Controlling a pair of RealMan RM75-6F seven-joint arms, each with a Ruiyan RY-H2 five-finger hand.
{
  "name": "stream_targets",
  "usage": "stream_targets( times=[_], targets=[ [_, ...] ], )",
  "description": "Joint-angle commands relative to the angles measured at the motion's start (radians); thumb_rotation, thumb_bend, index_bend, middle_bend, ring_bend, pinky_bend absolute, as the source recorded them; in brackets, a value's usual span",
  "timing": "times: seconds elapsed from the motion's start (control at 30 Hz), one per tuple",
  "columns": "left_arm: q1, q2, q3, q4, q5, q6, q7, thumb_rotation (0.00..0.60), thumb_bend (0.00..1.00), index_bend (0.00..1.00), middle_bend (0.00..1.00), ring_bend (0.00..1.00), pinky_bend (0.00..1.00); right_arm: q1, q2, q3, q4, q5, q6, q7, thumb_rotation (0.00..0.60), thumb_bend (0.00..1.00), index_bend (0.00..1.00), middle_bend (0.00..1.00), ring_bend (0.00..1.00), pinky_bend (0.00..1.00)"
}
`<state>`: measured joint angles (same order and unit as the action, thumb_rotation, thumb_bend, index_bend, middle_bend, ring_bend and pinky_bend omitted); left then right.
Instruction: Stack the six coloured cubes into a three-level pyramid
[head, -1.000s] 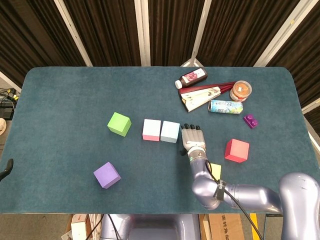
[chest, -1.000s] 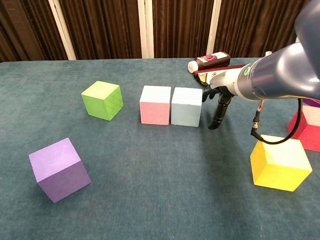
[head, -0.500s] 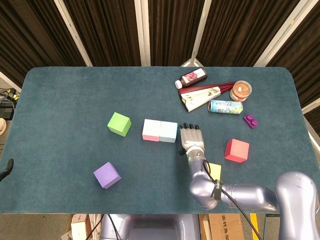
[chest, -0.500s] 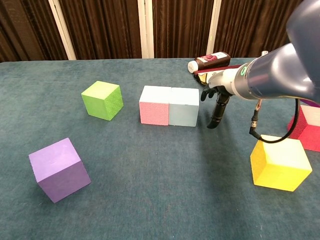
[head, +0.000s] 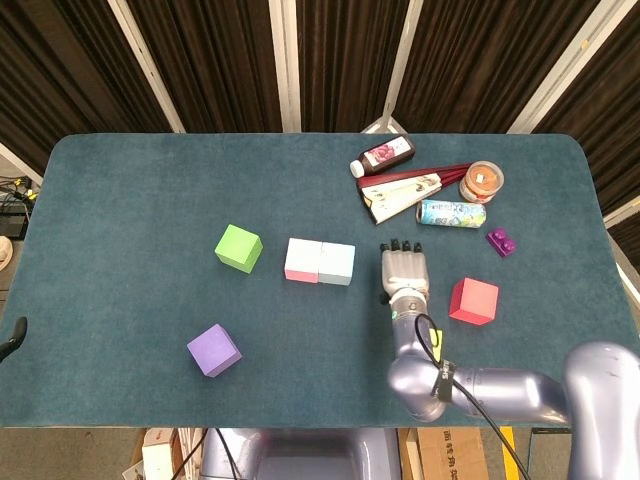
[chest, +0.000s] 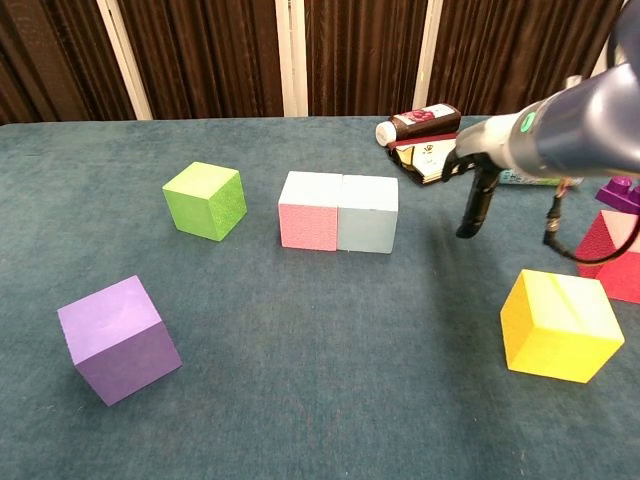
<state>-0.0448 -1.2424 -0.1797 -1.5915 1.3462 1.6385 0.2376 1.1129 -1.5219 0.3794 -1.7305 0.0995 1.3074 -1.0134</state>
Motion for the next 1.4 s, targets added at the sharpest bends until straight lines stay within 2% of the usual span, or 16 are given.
stream_targets(
  times=[0.03, 0.13, 0.27, 0.33, 0.4, 0.57, 0.67, 0.73, 0.83, 1.0, 1.13, 1.4],
  targets=[
    [-0.002, 0.003, 0.004, 0.001, 0.012, -0.001, -0.011, 0.6, 0.38, 0.11, 0.0, 0.0, 0.0, -0.053, 0.072, 0.007, -0.082, -0.04, 0.042, 0.055, 0.6, 0.29, 0.15, 0.09, 0.02, 0.0],
    [-0.004, 0.012, 0.016, -0.006, 0.029, -0.012, -0.026, 0.6, 0.38, 0.11, 0.0, 0.0, 0.0, -0.121, 0.149, 0.008, -0.169, -0.12, 0.061, 0.14, 0.6, 0.29, 0.15, 0.09, 0.01, 0.0],
    [-0.025, 0.047, 0.028, -0.024, 0.061, -0.054, -0.052, 0.6, 0.38, 0.11, 0.0, 0.0, 0.0, -0.242, 0.259, -0.017, -0.271, -0.308, 0.078, 0.292, 0.6, 0.29, 0.15, 0.09, 0.02, 0.0],
    [-0.053, 0.086, 0.021, -0.043, 0.06, -0.106, -0.074, 0.6, 0.36, 0.1, 0.0, 0.0, 0.0, -0.318, 0.318, -0.048, -0.311, -0.43, 0.079, 0.382, 0.6, 0.29, 0.15, 0.09, 0.01, 0.0],
    [-0.121, 0.156, -0.008, -0.076, 0.039, -0.221, -0.086, 0.6, 0.34, 0.08, 0.0, 0.0, 0.0, -0.438, 0.379, -0.131, -0.346, -0.621, 0.102, 0.504, 0.6, 0.29, 0.14, 0.09, 0.01, 0.0],
    [-0.222, 0.252, -0.045, -0.14, -0.021, -0.405, -0.126, 0.6, 0.34, 0.05, 0.0, 0.0, 0.0, -0.598, 0.389, -0.275, -0.262, -0.994, 0.111, 0.722, 0.6, 0.29, 0.14, 0.09, 0.01, 0.0],
    [-0.303, 0.298, -0.08, -0.178, -0.093, -0.529, -0.103, 0.6, 0.34, 0.03, 0.0, 0.0, 0.0, -0.701, 0.315, -0.358, -0.107, -1.255, 0.218, 0.866, 0.6, 0.29, 0.13, 0.09, 0.01, 0.0],
    [-0.337, 0.319, -0.089, -0.198, -0.149, -0.58, -0.061, 0.6, 0.34, 0.03, 0.0, 0.0, 0.0, -0.74, 0.276, -0.387, -0.024, -1.342, 0.259, 0.919, 0.6, 0.29, 0.13, 0.09, 0.01, 0.0],
    [-0.4, 0.333, -0.1, -0.222, -0.237, -0.658, 0.017, 0.6, 0.34, 0.03, 0.0, 0.0, 0.0, -0.782, 0.238, -0.418, 0.075, -1.432, 0.301, 0.969, 0.6, 0.29, 0.13, 0.09, 0.01, 0.0],
    [-0.513, 0.31, -0.106, -0.245, -0.389, -0.748, 0.129, 0.6, 0.33, 0.03, 0.0, 0.0, 0.0, -0.832, 0.189, -0.44, 0.197, -1.534, 0.353, 1.004, 0.6, 0.29, 0.13, 0.09, 0.01, 0.0],
    [-0.592, 0.261, -0.081, -0.232, -0.489, -0.756, 0.245, 0.6, 0.31, 0.03, 0.0, 0.0, 0.0, -0.847, 0.188, -0.431, 0.195, -1.563, 0.35, 1.008, 0.6, 0.29, 0.11, 0.09, 0.0, 0.0],
    [-0.71, 0.135, -0.036, -0.158, -0.602, -0.764, 0.364, 0.6, 0.31, 0.05, 0.0, 0.0, 0.0, -0.871, 0.184, -0.411, 0.171, -1.581, 0.327, 0.977, 0.6, 0.29, 0.1, 0.09, 0.0, 0.0]
  ],
)
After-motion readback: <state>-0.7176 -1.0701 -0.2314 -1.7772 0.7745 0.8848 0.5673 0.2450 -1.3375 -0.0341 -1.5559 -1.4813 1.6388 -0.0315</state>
